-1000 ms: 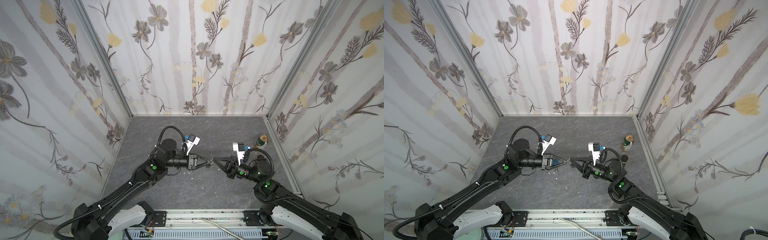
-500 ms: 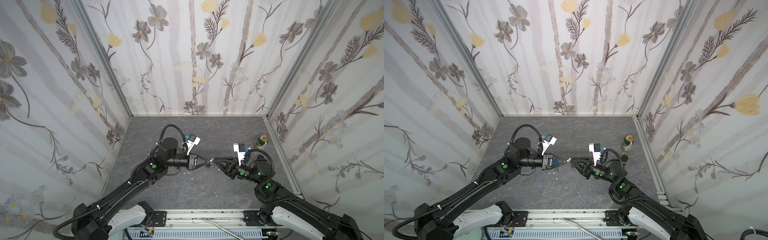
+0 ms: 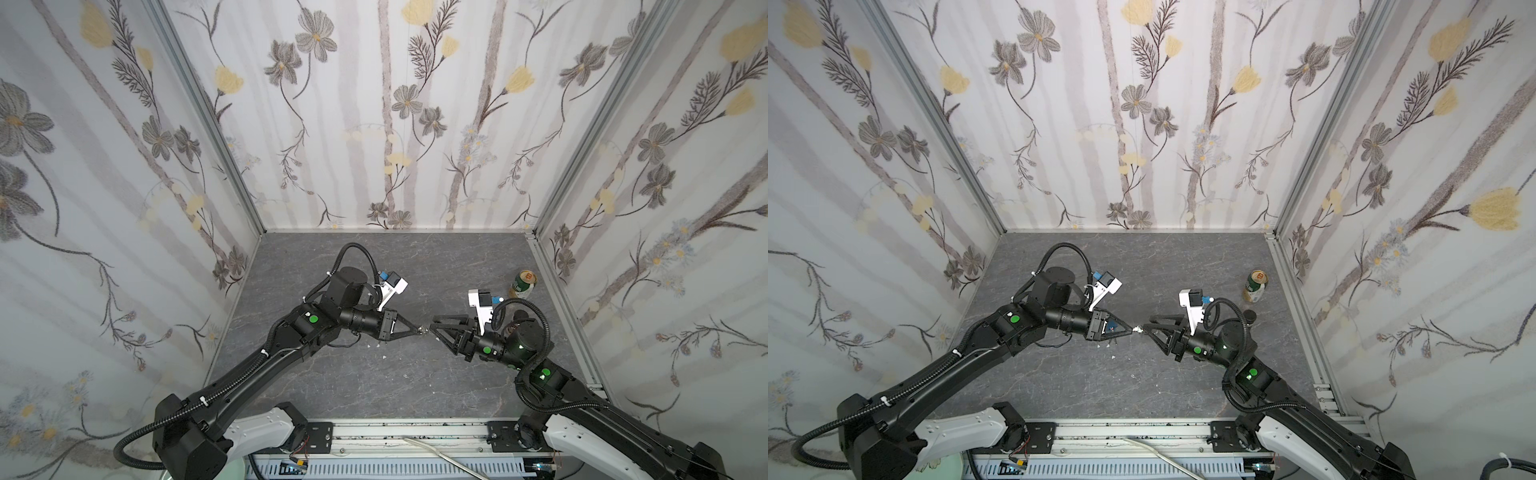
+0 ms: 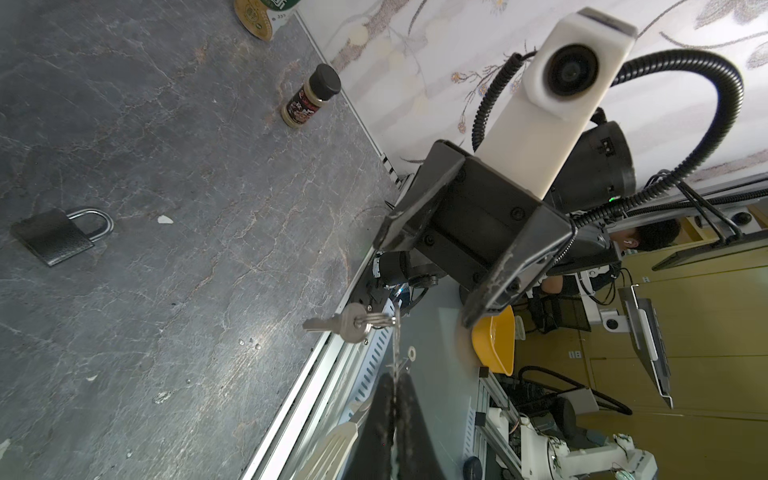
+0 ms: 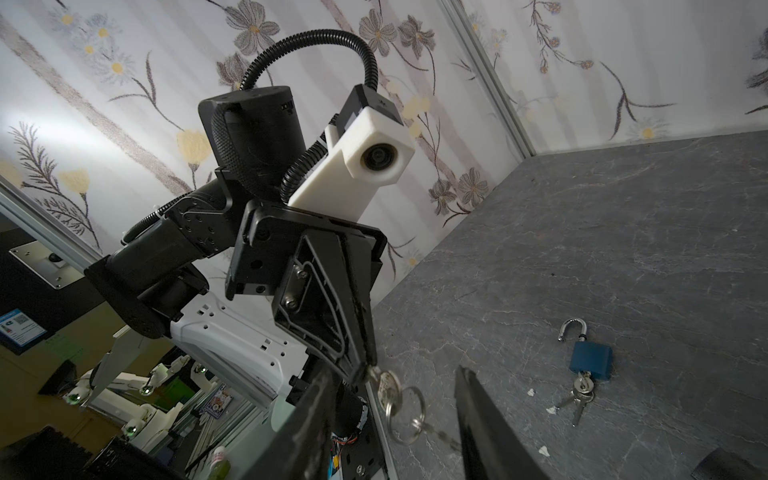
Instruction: Unlock with the key
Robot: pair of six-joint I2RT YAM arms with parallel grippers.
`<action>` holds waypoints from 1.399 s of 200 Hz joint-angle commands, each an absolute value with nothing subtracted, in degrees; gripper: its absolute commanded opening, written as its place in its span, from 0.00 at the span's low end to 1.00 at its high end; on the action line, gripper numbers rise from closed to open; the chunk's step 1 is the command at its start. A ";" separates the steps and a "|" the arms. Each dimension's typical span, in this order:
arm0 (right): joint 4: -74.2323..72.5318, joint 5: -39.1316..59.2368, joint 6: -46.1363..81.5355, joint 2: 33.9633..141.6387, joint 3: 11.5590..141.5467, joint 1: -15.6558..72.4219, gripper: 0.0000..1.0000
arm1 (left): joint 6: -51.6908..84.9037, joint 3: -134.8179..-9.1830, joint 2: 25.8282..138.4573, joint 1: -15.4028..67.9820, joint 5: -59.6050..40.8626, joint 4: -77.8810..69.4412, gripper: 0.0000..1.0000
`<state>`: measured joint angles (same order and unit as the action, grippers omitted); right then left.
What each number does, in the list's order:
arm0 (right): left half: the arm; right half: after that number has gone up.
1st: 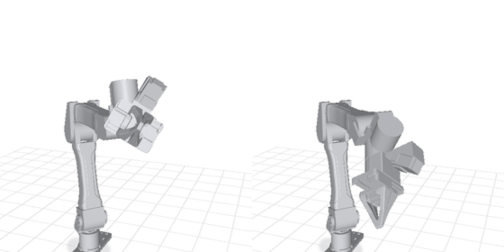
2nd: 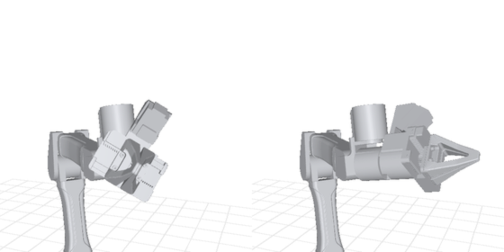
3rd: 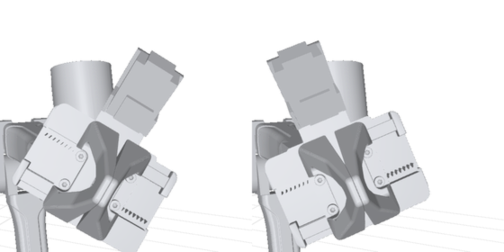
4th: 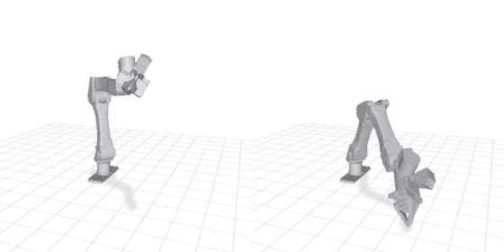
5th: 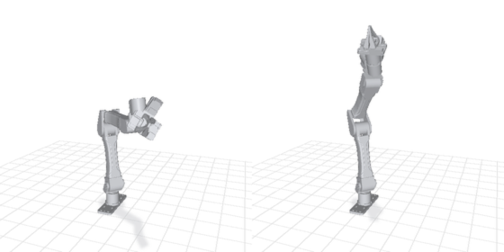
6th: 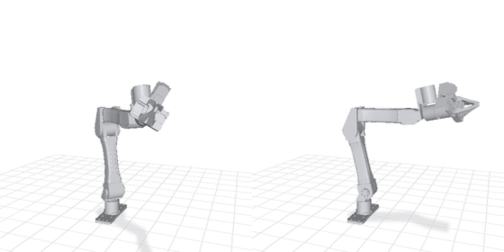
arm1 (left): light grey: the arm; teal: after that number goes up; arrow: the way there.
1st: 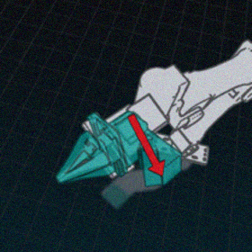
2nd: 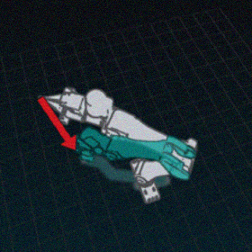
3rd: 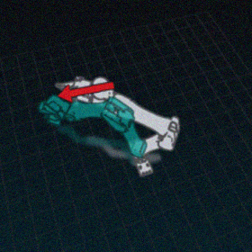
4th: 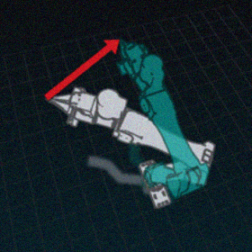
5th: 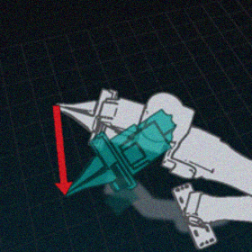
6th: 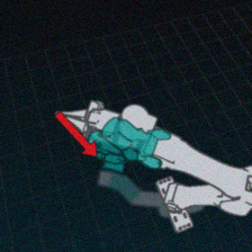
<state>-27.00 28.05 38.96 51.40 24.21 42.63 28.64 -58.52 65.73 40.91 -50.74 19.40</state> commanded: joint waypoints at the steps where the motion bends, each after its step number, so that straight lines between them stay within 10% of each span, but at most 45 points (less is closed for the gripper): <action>1: -30.50 32.32 39.53 52.48 24.69 42.65 0.48 | 27.19 -59.24 65.66 40.92 -53.85 19.57 0.00; 280: -33.42 43.66 41.29 56.46 24.76 42.56 0.09 | 27.55 -57.59 64.61 41.13 -53.04 17.08 0.00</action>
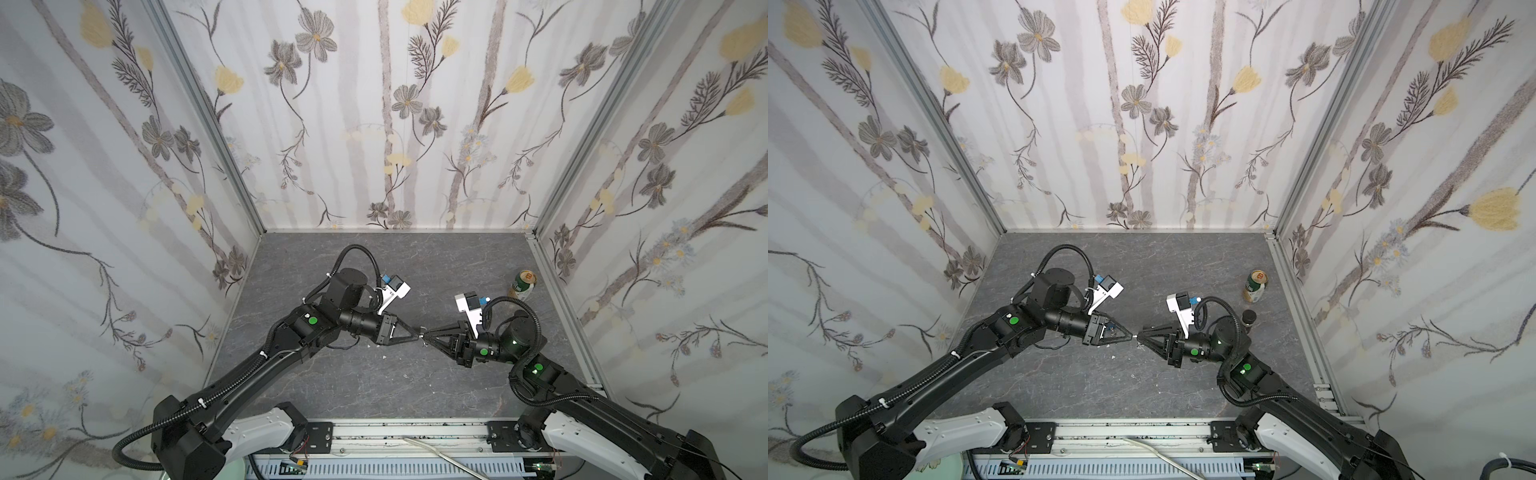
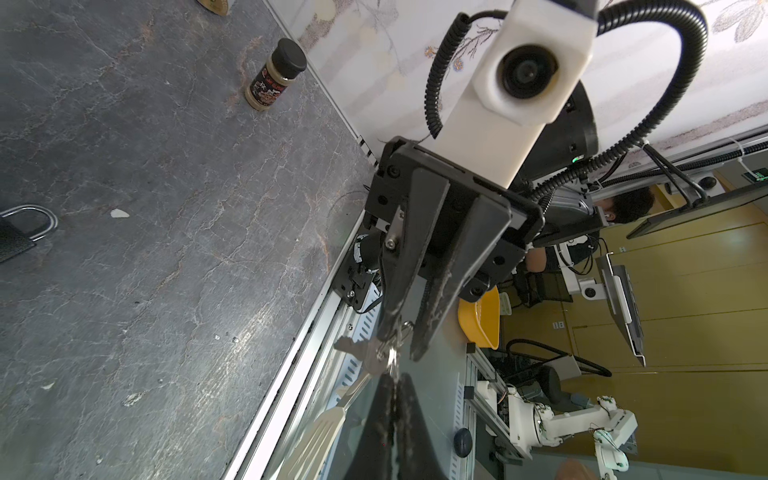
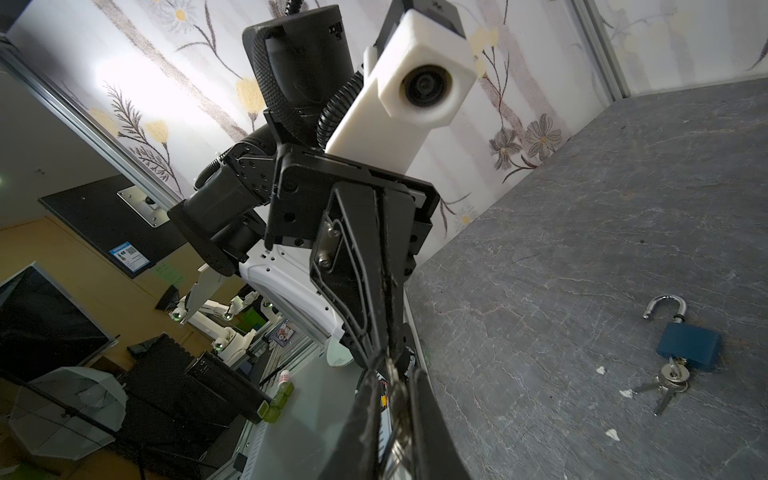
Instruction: Unlock with the key
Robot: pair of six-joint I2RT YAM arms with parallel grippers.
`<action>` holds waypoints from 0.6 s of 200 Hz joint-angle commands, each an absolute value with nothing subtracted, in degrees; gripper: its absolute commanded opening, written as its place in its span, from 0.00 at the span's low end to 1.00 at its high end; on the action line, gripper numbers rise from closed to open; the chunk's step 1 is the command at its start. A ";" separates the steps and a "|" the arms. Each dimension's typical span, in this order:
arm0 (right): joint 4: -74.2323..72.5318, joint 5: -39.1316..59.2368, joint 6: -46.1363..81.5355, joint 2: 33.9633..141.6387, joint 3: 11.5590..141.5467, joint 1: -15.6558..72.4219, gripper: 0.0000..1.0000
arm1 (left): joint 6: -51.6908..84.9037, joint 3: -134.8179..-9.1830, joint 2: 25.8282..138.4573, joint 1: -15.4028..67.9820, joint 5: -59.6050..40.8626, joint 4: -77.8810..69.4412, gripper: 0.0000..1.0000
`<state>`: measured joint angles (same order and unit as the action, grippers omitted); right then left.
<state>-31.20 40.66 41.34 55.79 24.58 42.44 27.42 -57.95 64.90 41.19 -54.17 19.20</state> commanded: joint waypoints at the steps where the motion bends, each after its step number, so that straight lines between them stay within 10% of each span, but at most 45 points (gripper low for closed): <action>1: -33.41 43.63 41.25 56.53 24.77 42.55 0.08 | 27.57 -57.62 64.61 41.13 -53.07 17.06 0.00; 55: -34.28 43.22 41.39 56.70 24.46 42.54 0.00 | 28.05 -57.13 64.15 41.04 -51.14 16.47 0.00; 73: -33.88 42.03 41.07 56.52 24.35 42.54 0.00 | 28.52 -57.13 64.16 40.94 -49.09 16.85 0.39; 120: -29.02 35.93 38.76 54.36 24.25 42.54 0.00 | 30.17 -55.76 62.65 38.95 -43.03 16.52 0.52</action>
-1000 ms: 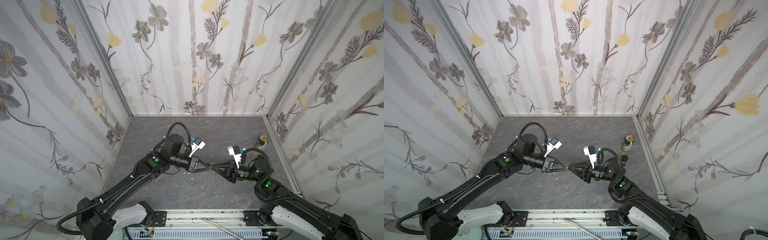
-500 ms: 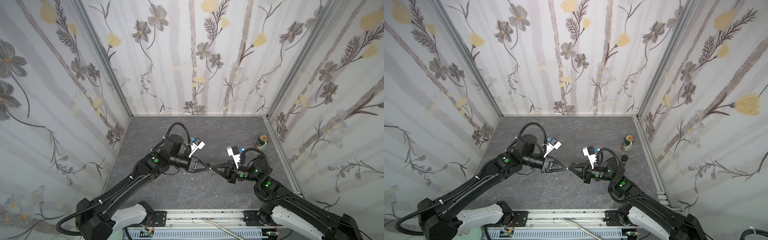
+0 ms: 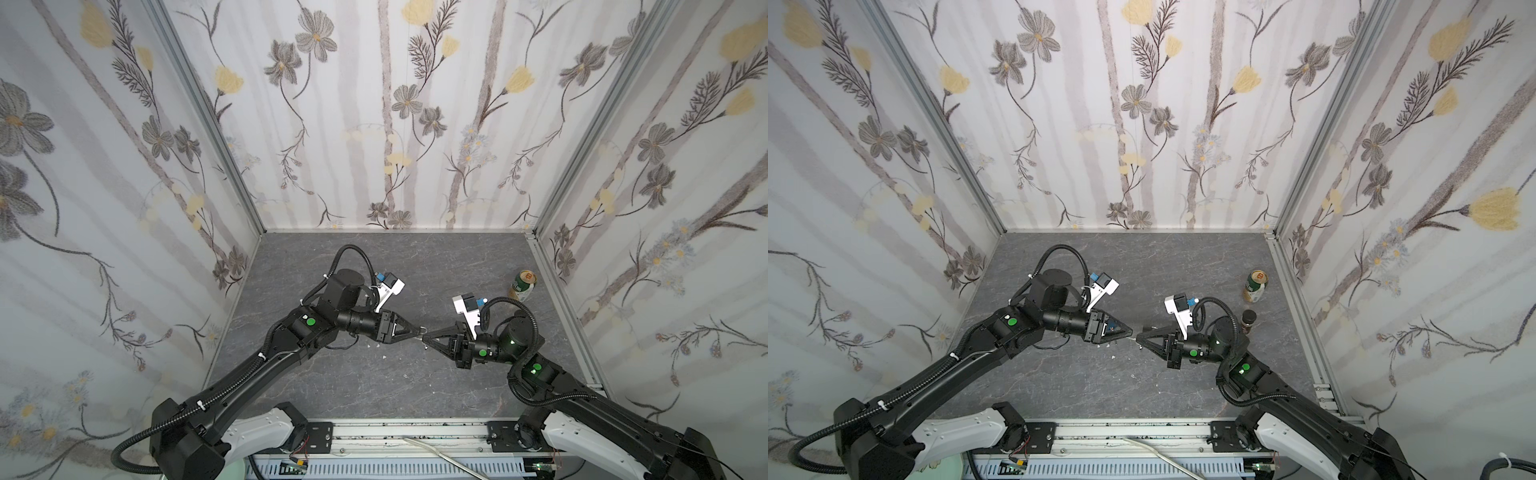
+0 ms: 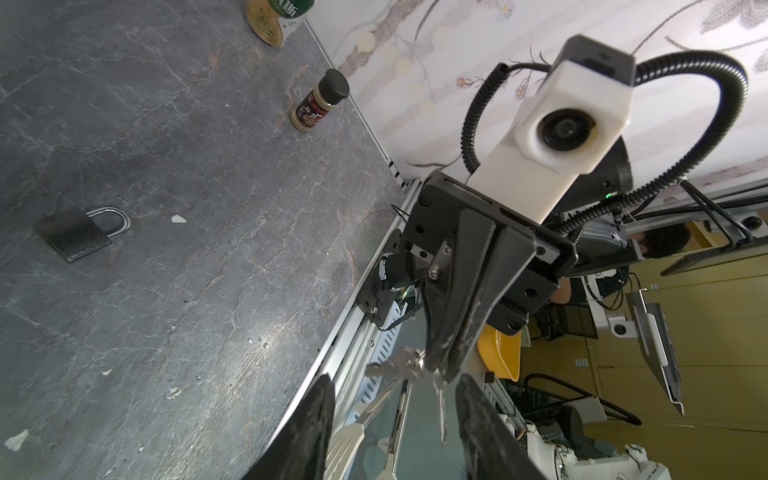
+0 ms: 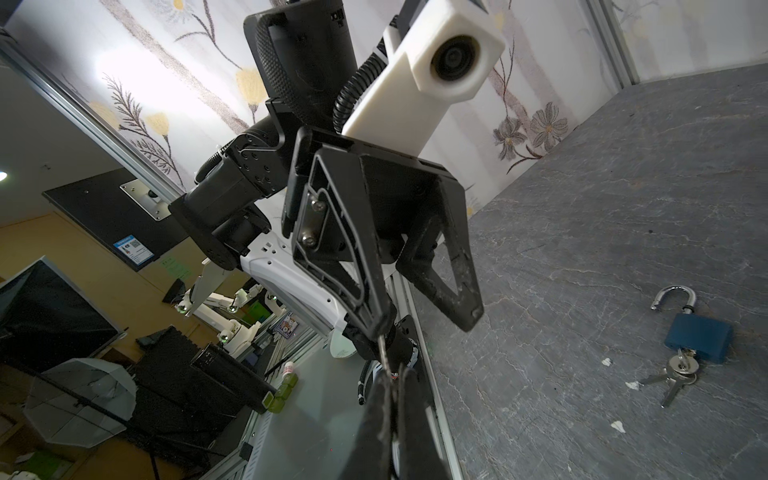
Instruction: Unlock with the key
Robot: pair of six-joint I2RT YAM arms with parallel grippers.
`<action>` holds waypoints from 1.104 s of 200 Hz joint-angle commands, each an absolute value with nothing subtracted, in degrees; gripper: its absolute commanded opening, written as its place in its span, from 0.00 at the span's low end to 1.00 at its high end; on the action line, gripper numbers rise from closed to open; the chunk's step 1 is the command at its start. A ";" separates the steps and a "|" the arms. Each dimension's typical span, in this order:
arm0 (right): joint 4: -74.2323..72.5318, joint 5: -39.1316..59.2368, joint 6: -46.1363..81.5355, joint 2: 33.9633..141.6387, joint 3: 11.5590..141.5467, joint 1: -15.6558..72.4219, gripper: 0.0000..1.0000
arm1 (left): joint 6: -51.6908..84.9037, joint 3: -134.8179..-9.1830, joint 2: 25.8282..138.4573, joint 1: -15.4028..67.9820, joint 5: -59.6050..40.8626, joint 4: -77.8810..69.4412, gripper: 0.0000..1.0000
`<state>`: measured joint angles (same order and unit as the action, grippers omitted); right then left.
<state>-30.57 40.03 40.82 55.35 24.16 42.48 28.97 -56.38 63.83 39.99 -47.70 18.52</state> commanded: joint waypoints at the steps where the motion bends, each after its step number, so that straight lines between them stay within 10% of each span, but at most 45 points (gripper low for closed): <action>1: -28.88 35.81 38.67 54.29 24.21 42.54 0.00 | 30.25 -55.74 62.62 38.90 -42.92 16.61 0.53; 221: -3.72 1.71 41.04 28.76 14.21 38.47 0.00 | 27.26 -70.74 93.37 39.33 -27.04 32.34 0.73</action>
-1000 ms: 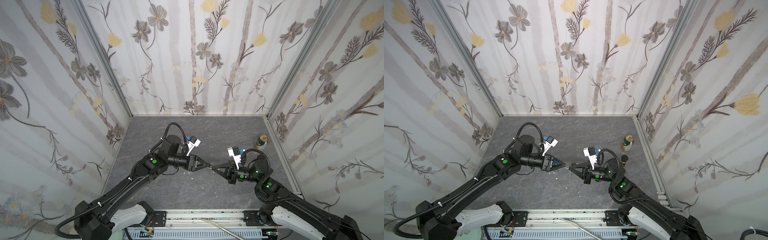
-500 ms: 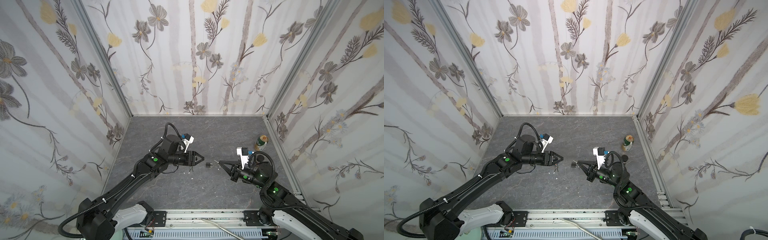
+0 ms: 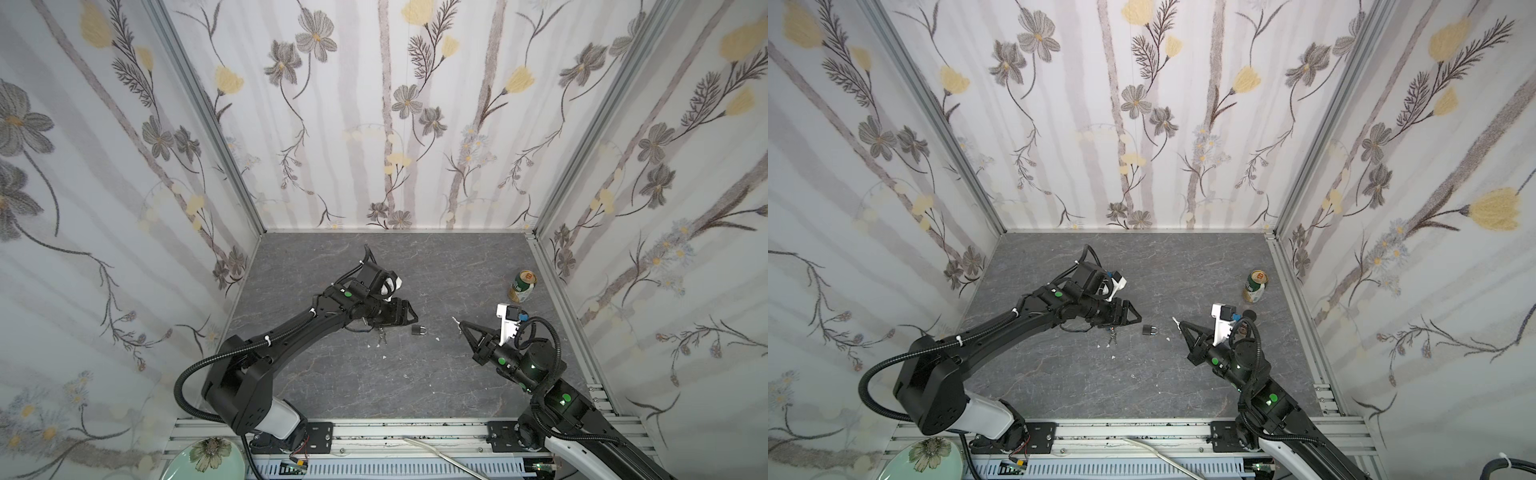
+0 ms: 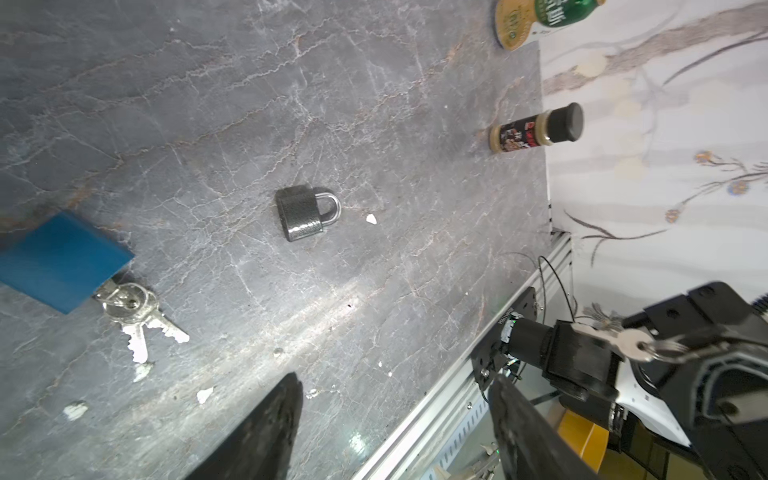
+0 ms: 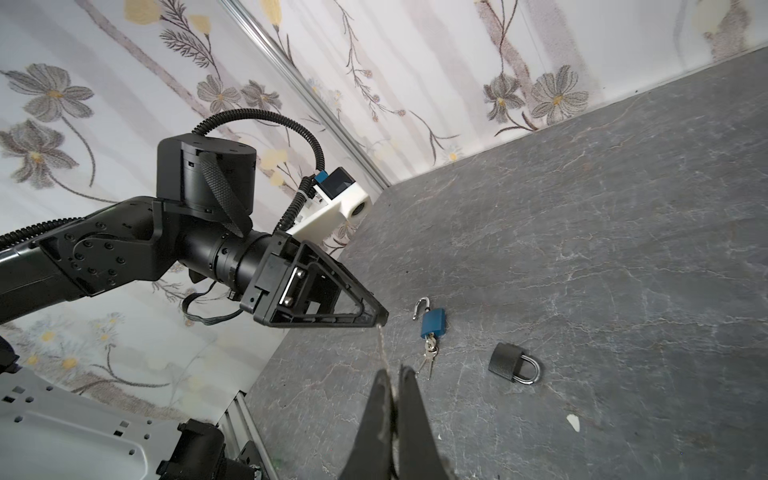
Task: Unlock with the key
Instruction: 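Move the left gripper over the black padlock while the right gripper draws back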
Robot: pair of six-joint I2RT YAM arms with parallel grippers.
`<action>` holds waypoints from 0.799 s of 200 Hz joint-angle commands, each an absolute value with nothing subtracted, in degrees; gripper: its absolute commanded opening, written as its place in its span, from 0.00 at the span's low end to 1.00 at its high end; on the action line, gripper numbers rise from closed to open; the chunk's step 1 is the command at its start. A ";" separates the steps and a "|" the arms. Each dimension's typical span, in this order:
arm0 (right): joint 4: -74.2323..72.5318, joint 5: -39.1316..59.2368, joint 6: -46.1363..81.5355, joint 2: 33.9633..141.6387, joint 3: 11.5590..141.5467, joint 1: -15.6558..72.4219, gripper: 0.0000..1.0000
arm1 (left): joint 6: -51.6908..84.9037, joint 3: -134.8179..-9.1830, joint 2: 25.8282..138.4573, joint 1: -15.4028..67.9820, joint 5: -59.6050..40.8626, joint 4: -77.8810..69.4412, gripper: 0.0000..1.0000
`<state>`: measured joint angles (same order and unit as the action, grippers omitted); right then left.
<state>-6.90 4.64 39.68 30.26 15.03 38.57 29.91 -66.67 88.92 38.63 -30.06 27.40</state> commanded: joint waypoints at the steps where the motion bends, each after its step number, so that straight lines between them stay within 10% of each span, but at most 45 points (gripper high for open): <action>1: -3.62 1.69 41.09 28.71 14.18 38.44 0.00 | 27.21 -70.92 93.62 39.44 -27.06 32.43 0.73; 160: 1.54 -0.44 43.00 20.53 10.65 38.10 0.00 | 19.32 -98.00 124.15 42.71 -25.54 44.33 0.77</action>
